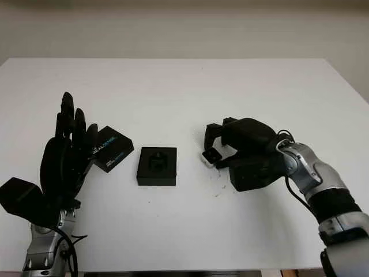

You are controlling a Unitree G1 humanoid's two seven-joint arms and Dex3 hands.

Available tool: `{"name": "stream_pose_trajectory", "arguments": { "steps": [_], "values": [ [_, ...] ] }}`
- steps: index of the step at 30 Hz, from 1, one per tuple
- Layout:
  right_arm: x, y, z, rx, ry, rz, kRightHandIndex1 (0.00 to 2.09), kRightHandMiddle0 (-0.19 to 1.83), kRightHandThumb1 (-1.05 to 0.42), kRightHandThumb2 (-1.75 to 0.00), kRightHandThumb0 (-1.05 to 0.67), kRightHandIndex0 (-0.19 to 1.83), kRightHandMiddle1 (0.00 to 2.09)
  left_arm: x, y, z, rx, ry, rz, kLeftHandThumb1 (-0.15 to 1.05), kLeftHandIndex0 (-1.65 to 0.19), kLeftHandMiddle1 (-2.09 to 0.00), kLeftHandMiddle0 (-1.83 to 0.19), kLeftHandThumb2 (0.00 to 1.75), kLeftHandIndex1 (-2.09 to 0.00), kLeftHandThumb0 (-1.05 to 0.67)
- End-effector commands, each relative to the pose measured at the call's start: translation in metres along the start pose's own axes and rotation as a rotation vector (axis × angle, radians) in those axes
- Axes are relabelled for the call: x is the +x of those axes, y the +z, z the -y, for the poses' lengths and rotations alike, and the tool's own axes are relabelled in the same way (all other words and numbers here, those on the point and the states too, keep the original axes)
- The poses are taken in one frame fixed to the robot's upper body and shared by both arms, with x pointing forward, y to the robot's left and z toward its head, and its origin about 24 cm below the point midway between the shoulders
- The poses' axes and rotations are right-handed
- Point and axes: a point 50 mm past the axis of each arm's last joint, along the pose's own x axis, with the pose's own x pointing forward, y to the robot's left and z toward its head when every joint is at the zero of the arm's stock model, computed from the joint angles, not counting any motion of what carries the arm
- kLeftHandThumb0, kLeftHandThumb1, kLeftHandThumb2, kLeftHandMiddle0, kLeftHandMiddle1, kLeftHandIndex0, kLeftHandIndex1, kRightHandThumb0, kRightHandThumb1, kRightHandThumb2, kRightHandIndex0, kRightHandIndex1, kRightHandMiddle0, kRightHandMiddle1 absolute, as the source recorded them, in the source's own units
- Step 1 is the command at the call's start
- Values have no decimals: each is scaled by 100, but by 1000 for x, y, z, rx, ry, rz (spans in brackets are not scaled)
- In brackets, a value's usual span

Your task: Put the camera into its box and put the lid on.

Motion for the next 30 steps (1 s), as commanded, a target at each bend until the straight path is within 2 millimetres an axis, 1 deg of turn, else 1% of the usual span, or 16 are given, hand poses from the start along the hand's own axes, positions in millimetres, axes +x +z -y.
{"name": "stream_pose_trajectory", "arguments": {
  "steps": [1,2,3,4,5,6,7,8,10,11,13,16,22,30],
  "values": [
    [0,1,-4,-5,7,12,172,38,-94,-5,-34,19,150,-1,3,1,0,-3,9,105,16,-6,12,34,-6,-59],
    [0,1,-5,-3,3,13,172,39,-94,-5,-34,18,150,-1,3,1,0,-4,8,105,16,-6,12,34,-6,-58],
    [0,0,-6,5,5,9,164,39,-93,-5,-34,11,148,-1,3,1,-1,-5,7,105,16,-5,12,34,-5,-59],
    [-1,0,-7,18,8,0,156,39,-94,-5,-34,8,147,-1,2,1,-2,-4,5,105,16,-5,12,34,-5,-59],
    [-1,0,-7,27,11,-6,135,38,-94,-5,-34,9,145,-1,2,2,-3,-3,5,105,16,-5,12,33,-5,-59],
    [0,-1,-8,43,12,-14,128,38,-94,-5,-34,10,145,-1,2,1,-3,-4,3,105,16,-5,13,33,-5,-59],
    [0,-1,-9,65,13,-23,97,38,-94,-5,-34,14,143,-1,2,1,-2,-4,2,105,16,-5,13,33,-5,-59],
    [0,-2,-10,88,12,-30,74,38,-94,-5,-34,20,142,-1,2,1,-3,-4,1,105,16,-5,13,33,-5,-59],
    [1,-4,-12,136,13,-45,37,39,-94,-5,-35,29,142,-2,2,1,-9,-5,0,105,17,-5,13,34,-5,-55],
    [1,-5,-13,170,15,-54,30,39,-94,-5,-35,30,143,-2,2,1,-12,-6,0,105,17,-5,14,34,-5,-53],
    [2,-8,-16,230,21,-71,19,38,-94,-5,-36,30,150,-2,2,1,-16,-10,0,105,18,-5,14,34,-5,-51],
    [2,-10,-20,281,28,-88,15,39,-93,-5,-38,30,155,-3,1,1,-17,-10,0,105,18,-5,15,35,-4,-49],
    [3,-11,-26,353,42,-112,11,37,-93,-5,-37,29,158,-3,1,0,-8,-12,-2,105,18,-5,14,37,-5,-47],
    [2,-12,-26,431,38,-121,9,33,-94,-6,-35,29,164,-4,1,1,-19,-14,-5,105,19,-5,14,36,-5,-48]
  ]
}}
